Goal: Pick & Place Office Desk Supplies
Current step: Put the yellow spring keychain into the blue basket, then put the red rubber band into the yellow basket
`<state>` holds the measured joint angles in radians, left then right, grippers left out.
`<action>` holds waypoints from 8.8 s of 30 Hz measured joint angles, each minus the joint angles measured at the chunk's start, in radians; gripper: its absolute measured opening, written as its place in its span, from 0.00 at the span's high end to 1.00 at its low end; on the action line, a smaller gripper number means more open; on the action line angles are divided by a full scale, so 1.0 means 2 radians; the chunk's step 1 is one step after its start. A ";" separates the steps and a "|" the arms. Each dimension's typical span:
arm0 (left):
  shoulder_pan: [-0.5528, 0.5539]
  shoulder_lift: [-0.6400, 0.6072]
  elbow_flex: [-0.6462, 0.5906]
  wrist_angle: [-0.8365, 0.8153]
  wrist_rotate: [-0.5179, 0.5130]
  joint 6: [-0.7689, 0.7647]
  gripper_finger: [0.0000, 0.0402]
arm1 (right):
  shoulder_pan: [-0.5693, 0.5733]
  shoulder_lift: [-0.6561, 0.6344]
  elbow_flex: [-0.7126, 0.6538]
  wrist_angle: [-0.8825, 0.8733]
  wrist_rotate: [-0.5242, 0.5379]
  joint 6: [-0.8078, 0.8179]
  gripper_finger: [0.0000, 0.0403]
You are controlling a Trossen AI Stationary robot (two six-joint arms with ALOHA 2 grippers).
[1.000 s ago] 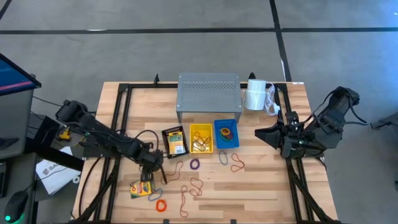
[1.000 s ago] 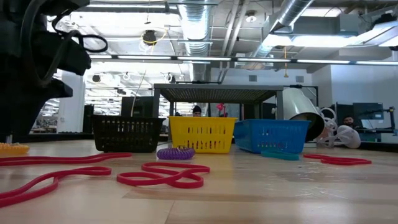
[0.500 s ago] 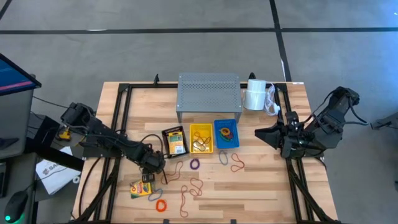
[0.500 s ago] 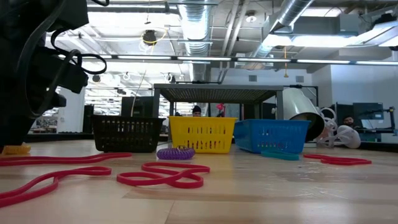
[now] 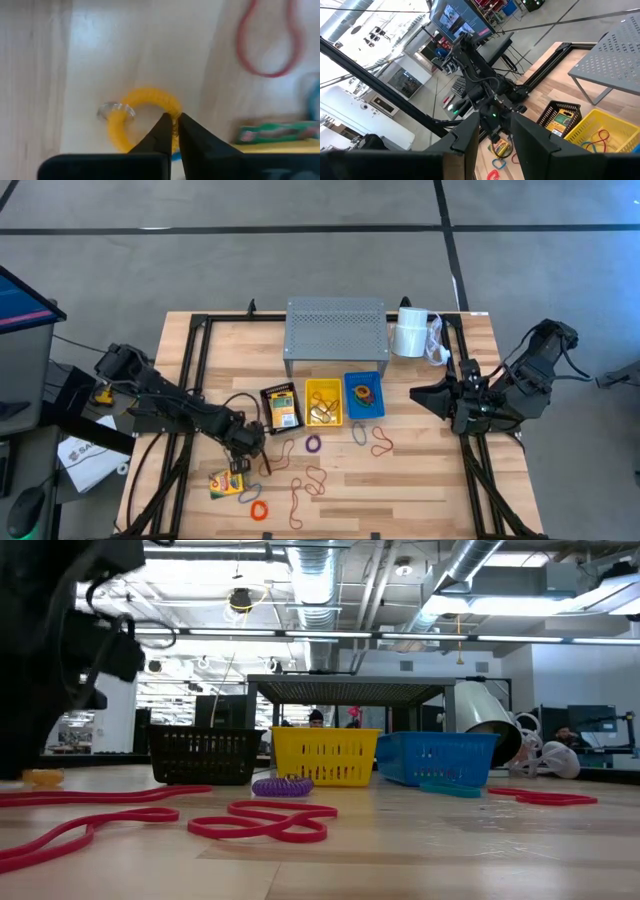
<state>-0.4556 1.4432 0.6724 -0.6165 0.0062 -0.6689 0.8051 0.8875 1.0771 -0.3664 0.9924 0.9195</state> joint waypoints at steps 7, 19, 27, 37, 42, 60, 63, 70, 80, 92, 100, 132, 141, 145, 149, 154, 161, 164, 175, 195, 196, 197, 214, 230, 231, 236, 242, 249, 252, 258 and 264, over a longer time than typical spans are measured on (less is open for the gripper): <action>0.000 -0.057 0.000 -0.017 -0.019 -0.045 0.99 | 0.000 0.000 0.000 0.000 0.000 -0.003 0.72; 0.005 -0.191 0.000 0.001 -0.162 -0.161 0.99 | -0.001 0.000 0.000 0.000 0.002 0.002 0.72; 0.092 -0.232 0.001 0.232 -0.201 -0.087 0.99 | -0.018 0.000 0.000 -0.027 0.001 0.005 0.73; 0.258 -0.148 0.001 0.577 -0.072 -0.024 0.99 | -0.043 0.002 0.000 -0.066 -0.014 0.023 0.77; 0.294 -0.060 0.025 0.674 0.016 -0.078 0.99 | -0.059 0.002 0.000 -0.102 -0.014 0.055 0.80; 0.298 0.103 0.173 0.664 0.140 -0.093 0.99 | -0.182 0.076 0.000 -0.151 -0.101 0.038 0.85; 0.297 0.105 0.175 0.663 0.147 -0.104 0.99 | -0.202 0.088 0.000 -0.149 -0.104 0.025 0.85; 0.296 0.097 0.179 0.672 0.204 -0.108 0.99 | -0.242 0.121 0.000 -0.039 -0.178 -0.108 0.83; 0.281 0.073 0.179 0.670 0.267 -0.115 0.99 | -0.285 0.159 0.000 0.059 -0.243 -0.176 0.56; 0.289 0.050 0.178 0.635 0.283 -0.111 0.99 | -0.276 0.149 0.000 0.076 -0.263 -0.159 0.44; 0.296 0.040 0.178 0.631 0.289 -0.109 0.99 | -0.265 0.132 0.000 0.053 -0.262 -0.159 0.51; 0.299 0.040 0.178 0.631 0.288 -0.110 0.99 | -0.288 0.173 0.001 0.130 -0.282 -0.172 0.53; 0.297 0.040 0.178 0.635 0.288 -0.113 0.99 | -0.304 0.199 0.000 0.150 -0.288 -0.172 0.57; 0.296 0.040 0.178 0.635 0.293 -0.113 0.99 | -0.306 0.202 0.000 0.149 -0.288 -0.172 0.64; 0.296 0.040 0.178 0.634 0.294 -0.113 0.99 | -0.309 0.201 0.000 0.150 -0.288 -0.172 0.81; 0.296 0.040 0.178 0.634 0.295 -0.113 0.99 | -0.310 0.201 0.000 0.150 -0.286 -0.171 0.95; 0.297 0.040 0.178 0.634 0.295 -0.114 0.92 | -0.310 0.194 0.000 0.152 -0.274 -0.163 0.98; 0.297 0.040 0.178 0.635 0.295 -0.115 0.88 | -0.310 0.185 0.000 0.151 -0.274 -0.163 0.98; 0.314 0.033 0.178 0.643 0.297 -0.127 0.76 | -0.309 0.133 0.000 0.130 -0.271 -0.163 0.98; 0.319 -0.267 0.179 0.244 0.150 0.162 0.91 | -0.312 0.018 -0.003 -0.259 -0.317 -0.012 0.98; 0.319 -0.277 0.179 0.222 0.146 0.159 0.92 | -0.316 0.023 -0.007 -0.262 -0.326 -0.010 0.98; 0.319 -0.285 0.178 0.201 0.143 0.152 0.93 | -0.320 0.028 -0.013 -0.264 -0.338 -0.009 0.98; 0.314 -0.324 0.178 0.021 0.135 0.141 0.99 | -0.437 0.199 -0.048 -0.195 -0.529 -0.129 0.98; 0.263 -0.322 0.178 0.020 0.087 0.168 0.99 | -0.492 0.336 -0.047 -0.160 -0.588 -0.183 0.99; 0.263 -0.322 0.178 0.019 0.087 0.168 0.99 | -0.491 0.340 -0.047 -0.160 -0.588 -0.183 0.99; 0.263 -0.322 0.178 0.019 0.087 0.167 0.99 | -0.485 0.345 -0.047 -0.145 -0.586 -0.183 0.99; 0.263 -0.321 0.178 0.018 0.084 0.168 0.99 | -0.485 0.342 -0.047 -0.142 -0.576 -0.181 0.99; 0.263 -0.321 0.178 0.018 0.080 0.171 0.99 | -0.485 0.342 -0.047 -0.142 -0.576 -0.181 0.99; 0.263 -0.321 0.178 0.018 0.079 0.172 0.99 | -0.485 0.342 -0.047 -0.142 -0.576 -0.181 0.98; 0.263 -0.321 0.178 0.018 0.079 0.172 0.99 | -0.485 0.342 -0.047 -0.143 -0.581 -0.187 0.82; 0.263 -0.321 0.178 0.018 0.079 0.172 0.99 | -0.491 0.342 -0.047 -0.142 -0.575 -0.160 0.53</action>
<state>0.0711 0.8013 1.0286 -0.5804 0.1646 -0.3256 -0.1762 1.5707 0.9825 -0.6506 -0.1577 0.5999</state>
